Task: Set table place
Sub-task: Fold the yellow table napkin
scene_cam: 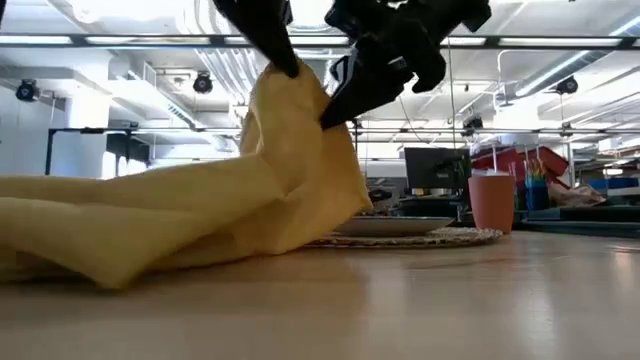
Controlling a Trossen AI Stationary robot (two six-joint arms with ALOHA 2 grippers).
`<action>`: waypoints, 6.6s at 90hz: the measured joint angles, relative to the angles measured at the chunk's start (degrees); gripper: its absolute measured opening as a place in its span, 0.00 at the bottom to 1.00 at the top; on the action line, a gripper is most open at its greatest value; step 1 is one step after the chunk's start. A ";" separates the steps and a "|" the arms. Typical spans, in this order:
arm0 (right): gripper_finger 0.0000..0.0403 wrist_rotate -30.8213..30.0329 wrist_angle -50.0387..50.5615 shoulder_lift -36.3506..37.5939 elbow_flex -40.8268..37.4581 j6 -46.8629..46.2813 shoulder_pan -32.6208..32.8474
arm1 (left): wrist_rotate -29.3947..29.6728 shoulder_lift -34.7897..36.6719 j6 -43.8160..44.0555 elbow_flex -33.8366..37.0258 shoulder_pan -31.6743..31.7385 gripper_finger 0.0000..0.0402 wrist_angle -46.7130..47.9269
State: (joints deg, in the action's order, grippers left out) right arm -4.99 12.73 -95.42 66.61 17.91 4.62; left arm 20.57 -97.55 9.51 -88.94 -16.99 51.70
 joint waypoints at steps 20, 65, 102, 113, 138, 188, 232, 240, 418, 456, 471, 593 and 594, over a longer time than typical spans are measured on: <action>0.00 -7.26 5.36 5.14 -0.13 -0.40 0.08 | -0.14 1.35 1.21 -2.32 -0.13 0.15 3.93; 0.00 -7.60 5.43 12.81 -0.24 3.79 5.92 | 18.43 1.47 1.99 2.01 0.53 0.35 6.22; 0.00 -9.21 7.67 13.29 -0.07 3.64 9.40 | 5.76 1.71 -4.62 16.59 2.41 0.47 -18.34; 0.00 -9.21 8.41 13.29 -0.11 2.70 9.40 | 5.83 1.71 -4.66 20.95 3.02 0.49 -19.96; 0.00 -9.21 8.20 13.16 -0.13 1.64 9.38 | 1.39 1.71 -0.25 26.89 5.02 0.50 -21.82; 0.00 -9.07 8.20 13.12 -2.30 0.70 9.38 | -1.88 1.89 4.36 28.15 7.52 0.32 -13.53; 0.00 -8.52 7.47 13.12 -4.80 -1.74 9.49 | -6.05 2.00 7.96 29.23 13.76 0.47 -14.24; 0.00 -8.53 7.50 13.10 -5.03 -1.87 9.49 | -11.00 2.00 7.81 29.33 14.94 0.51 -16.37; 0.00 -21.33 9.42 13.24 -0.91 -4.49 9.31 | 0.89 25.19 23.03 13.74 9.98 0.00 17.01; 0.00 -36.72 23.99 13.25 16.52 -5.39 9.49 | 15.95 29.98 26.82 -7.13 -6.50 0.00 27.38; 0.00 -37.11 27.87 13.27 22.22 -6.59 9.51 | 19.03 26.95 26.85 -14.13 -9.95 0.00 34.39; 0.00 -41.60 58.48 10.21 50.57 -17.96 26.33 | 24.99 5.59 16.93 -46.03 -24.24 0.00 28.85; 0.00 -41.60 58.59 10.21 50.73 -18.00 26.33 | 24.99 5.46 16.45 -46.03 -24.45 0.00 28.06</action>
State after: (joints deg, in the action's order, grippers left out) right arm -46.59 71.31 -85.21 117.34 -0.09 30.95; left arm 45.56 -92.09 25.96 -134.98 -41.44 79.76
